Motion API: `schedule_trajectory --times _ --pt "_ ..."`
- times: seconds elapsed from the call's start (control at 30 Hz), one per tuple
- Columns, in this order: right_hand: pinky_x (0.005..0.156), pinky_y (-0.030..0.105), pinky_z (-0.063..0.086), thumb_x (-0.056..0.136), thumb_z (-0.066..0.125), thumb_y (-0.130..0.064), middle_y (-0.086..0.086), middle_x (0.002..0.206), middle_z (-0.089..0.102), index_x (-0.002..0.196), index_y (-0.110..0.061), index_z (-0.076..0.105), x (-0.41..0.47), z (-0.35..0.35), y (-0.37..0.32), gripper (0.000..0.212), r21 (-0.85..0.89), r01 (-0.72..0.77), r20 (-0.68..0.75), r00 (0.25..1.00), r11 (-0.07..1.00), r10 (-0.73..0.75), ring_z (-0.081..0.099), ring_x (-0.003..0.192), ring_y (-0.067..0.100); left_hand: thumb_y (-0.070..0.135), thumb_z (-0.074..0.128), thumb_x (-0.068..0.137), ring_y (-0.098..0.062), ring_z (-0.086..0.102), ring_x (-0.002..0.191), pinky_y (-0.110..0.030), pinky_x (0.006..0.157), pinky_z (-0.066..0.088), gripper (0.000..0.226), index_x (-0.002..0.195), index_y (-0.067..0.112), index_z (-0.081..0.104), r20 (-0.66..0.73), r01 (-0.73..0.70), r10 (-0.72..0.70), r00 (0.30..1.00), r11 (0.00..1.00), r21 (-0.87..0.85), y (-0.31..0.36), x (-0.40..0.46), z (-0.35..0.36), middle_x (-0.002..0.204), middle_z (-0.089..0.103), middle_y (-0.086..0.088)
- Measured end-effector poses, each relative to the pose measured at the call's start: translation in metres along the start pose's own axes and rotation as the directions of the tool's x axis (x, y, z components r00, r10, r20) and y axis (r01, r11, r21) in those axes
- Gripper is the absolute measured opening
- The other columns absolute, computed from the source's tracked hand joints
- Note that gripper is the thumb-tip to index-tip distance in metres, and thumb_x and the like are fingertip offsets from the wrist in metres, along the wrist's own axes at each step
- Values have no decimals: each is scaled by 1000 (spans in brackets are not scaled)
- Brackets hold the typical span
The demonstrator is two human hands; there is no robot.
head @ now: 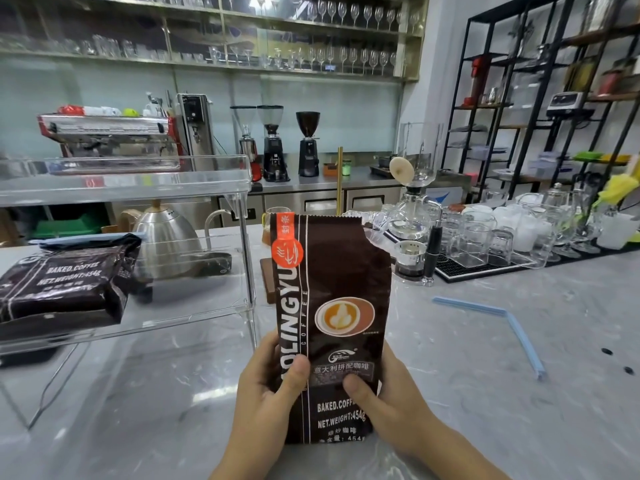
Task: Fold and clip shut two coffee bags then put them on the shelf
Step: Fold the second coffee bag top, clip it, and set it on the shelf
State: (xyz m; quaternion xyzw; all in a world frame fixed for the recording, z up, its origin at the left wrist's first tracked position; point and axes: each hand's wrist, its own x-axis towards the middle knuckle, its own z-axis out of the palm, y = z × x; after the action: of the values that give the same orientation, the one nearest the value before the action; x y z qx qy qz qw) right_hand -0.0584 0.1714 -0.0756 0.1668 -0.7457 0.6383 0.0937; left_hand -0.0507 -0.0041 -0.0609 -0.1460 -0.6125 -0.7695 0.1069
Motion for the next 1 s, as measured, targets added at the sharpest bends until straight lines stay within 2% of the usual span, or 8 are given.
schedule_trajectory --times 0.2,0.3,0.37,0.5,0.63,0.77,0.9,1.0 --pt "93 50 54 74 73 -55 2 117 71 119 -33 56 -2 -1 1 52 44 -19 22 1000 999 18 67 109 22 73 79 52 -21 75 98 -30 75 60 71 109 31 69 48 66 -67 997 998 22 2 2 -2 108 78 -4" --pt "89 36 55 75 72 -55 -1 117 71 119 -33 57 -3 -1 -2 51 31 -15 30 999 999 14 67 110 19 69 83 50 -25 76 93 -36 75 60 64 99 30 74 20 49 -49 999 999 -1 2 2 -2 102 79 -9" --pt "89 32 55 76 71 -53 -2 119 70 121 -31 56 -3 -1 -3 52 24 -7 35 999 1000 7 66 111 19 68 84 49 -24 77 89 -32 71 60 64 97 26 76 11 31 -31 999 999 -10 2 1 -2 99 80 -10" --pt "91 39 55 78 69 -54 0 119 70 124 -25 53 -4 -1 -4 57 15 -2 28 1000 1000 1 66 111 21 61 89 48 -25 77 88 -31 69 61 61 96 27 74 41 36 -37 998 999 18 3 2 -4 98 80 -10" --pt "92 50 54 78 65 -59 2 117 70 124 -26 54 -3 -2 -5 57 18 -2 16 1000 1000 2 67 109 22 29 89 52 -23 78 85 -25 66 60 42 92 34 73 135 61 -78 988 990 127 0 1 -5 92 81 -6" --pt "90 45 55 80 62 -60 3 117 69 126 -18 51 -5 -2 -8 63 -26 28 -26 999 999 -29 67 109 24 21 92 49 -18 78 83 -21 66 60 51 96 26 73 110 -1 -18 994 985 170 -2 -2 -1 92 82 -4" --pt "89 37 55 79 64 -60 -2 117 71 124 -24 53 -3 -3 -11 59 -19 -19 11 1000 1000 19 67 108 18 18 96 52 -22 78 83 -28 66 62 48 93 29 74 104 8 -28 994 982 190 -3 0 -3 92 82 -5" --pt "89 45 56 78 69 -54 2 116 71 122 -24 56 -4 -3 -11 55 22 -31 14 999 999 30 68 108 23 11 97 50 -21 79 82 -28 66 62 51 90 32 75 75 -1 -15 997 978 208 -3 -1 -5 90 82 -6"
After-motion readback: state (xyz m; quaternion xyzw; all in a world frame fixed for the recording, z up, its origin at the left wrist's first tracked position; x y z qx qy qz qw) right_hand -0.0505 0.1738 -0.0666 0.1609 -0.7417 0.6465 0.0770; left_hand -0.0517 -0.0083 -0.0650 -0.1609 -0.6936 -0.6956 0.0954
